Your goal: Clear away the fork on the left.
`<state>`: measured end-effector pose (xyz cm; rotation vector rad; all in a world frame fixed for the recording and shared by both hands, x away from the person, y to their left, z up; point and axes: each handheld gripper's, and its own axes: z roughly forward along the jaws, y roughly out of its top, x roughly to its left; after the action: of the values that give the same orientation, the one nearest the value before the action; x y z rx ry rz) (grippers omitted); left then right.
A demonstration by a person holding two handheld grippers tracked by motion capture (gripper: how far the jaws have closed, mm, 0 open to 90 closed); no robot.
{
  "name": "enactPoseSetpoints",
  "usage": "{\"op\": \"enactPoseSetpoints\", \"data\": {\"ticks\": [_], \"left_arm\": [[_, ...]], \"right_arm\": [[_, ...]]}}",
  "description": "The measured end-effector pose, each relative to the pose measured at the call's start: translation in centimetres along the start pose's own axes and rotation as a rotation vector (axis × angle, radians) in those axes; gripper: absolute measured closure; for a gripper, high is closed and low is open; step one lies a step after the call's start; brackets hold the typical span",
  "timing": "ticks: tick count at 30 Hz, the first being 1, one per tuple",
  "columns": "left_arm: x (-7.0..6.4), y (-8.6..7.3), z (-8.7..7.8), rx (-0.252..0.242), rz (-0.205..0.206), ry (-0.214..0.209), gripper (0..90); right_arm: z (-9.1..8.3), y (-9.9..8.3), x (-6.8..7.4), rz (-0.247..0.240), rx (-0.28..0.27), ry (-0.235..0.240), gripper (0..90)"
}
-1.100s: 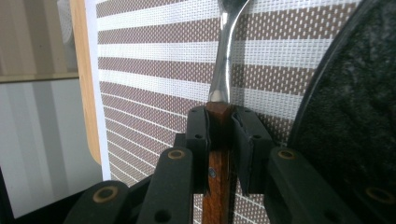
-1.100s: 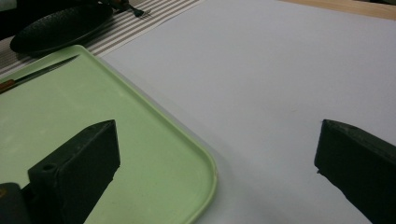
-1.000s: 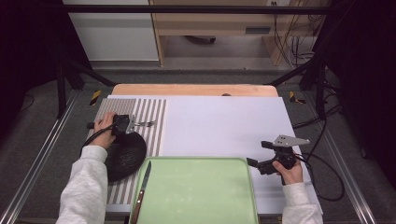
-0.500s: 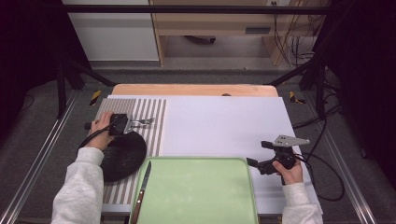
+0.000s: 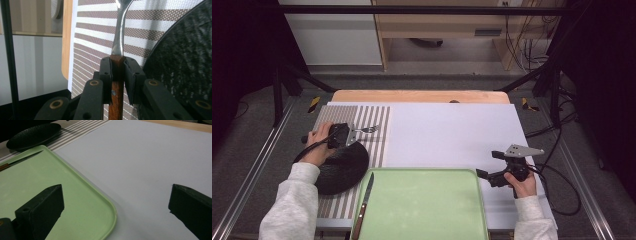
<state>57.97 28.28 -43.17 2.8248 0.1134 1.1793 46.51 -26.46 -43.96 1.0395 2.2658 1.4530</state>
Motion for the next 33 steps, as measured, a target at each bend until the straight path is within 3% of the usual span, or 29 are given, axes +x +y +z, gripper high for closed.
{"op": "enactPoseSetpoints", "data": {"ticks": [18,33], "left_arm": [[-2.1,1.6,-2.9,-0.037,-0.020,0.027,77.0],[-3.9,2.6,-5.2,-0.059,-0.072,0.035,77.0]], "right_arm": [[0.0,0.0,0.0,0.000,-0.001,0.002,0.5],[0.1,0.0,0.1,0.002,0.001,0.002,0.5]]}}
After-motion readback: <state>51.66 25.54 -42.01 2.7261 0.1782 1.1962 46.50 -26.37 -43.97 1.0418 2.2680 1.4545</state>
